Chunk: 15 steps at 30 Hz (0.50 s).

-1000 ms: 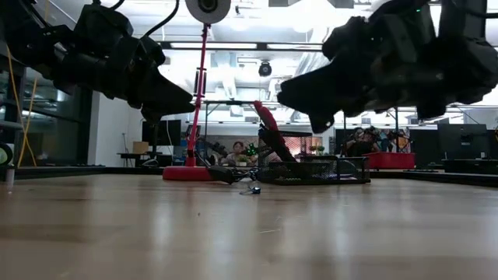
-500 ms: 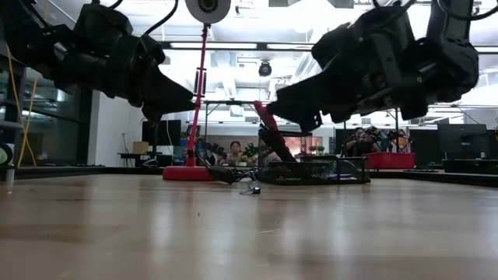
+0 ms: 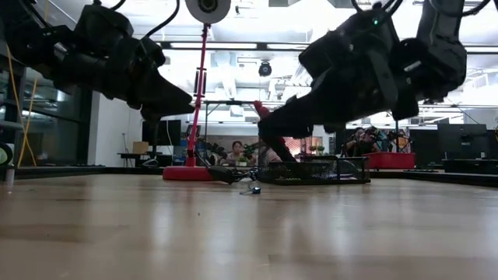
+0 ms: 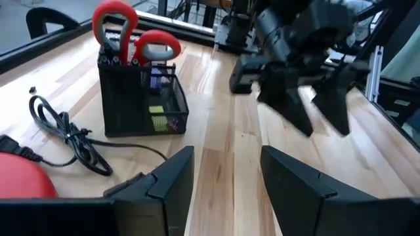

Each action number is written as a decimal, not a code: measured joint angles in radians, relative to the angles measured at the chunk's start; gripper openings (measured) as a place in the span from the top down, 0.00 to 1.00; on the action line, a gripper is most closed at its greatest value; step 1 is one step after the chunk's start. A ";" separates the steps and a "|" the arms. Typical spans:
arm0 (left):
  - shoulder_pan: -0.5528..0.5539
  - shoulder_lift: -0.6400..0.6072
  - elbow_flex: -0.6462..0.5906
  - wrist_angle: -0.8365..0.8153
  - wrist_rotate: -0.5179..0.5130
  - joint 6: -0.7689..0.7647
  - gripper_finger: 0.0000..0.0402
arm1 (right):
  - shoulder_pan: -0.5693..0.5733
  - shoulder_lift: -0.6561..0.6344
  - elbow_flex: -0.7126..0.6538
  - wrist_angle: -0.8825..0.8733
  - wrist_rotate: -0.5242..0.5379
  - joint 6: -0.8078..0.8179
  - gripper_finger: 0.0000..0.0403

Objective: Pick and place office supplies into organizer
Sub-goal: Return to Home Position

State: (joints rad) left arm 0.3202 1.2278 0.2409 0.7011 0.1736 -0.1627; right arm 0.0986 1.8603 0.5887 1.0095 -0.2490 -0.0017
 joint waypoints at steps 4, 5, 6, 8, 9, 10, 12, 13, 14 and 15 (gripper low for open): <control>0.000 0.000 0.000 0.021 0.000 0.000 0.58 | -0.001 0.067 0.000 0.102 -0.006 0.001 0.47; 0.000 0.000 0.000 0.032 0.000 0.002 0.58 | -0.001 0.082 0.000 0.115 -0.006 0.001 0.47; 0.000 0.000 0.000 0.044 0.000 0.007 0.58 | -0.001 0.094 0.000 0.119 -0.007 -0.001 0.47; 0.000 0.000 0.000 0.051 0.002 0.010 0.58 | -0.001 0.108 0.000 0.131 -0.009 -0.013 0.47; 0.000 0.000 0.000 0.052 0.002 0.009 0.58 | -0.001 0.116 0.001 0.138 -0.010 -0.022 0.47; 0.000 0.000 0.000 0.056 0.002 0.009 0.58 | -0.001 0.128 0.006 0.143 -0.011 -0.025 0.47; 0.000 0.000 0.000 0.062 0.002 0.009 0.58 | -0.008 0.146 0.017 0.132 -0.023 -0.027 0.47; 0.000 0.000 0.000 0.064 0.002 0.007 0.58 | -0.015 0.157 0.027 0.128 -0.040 -0.024 0.47; 0.000 0.000 0.000 0.065 0.002 0.001 0.58 | -0.024 0.164 0.038 0.116 -0.050 -0.010 0.46; 0.000 0.000 0.000 0.067 0.002 0.000 0.58 | -0.033 0.174 0.049 0.097 -0.051 0.004 0.46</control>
State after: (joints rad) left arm 0.3202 1.2282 0.2409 0.7677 0.1761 -0.1623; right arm 0.0654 2.0344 0.6372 1.1065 -0.3002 0.0025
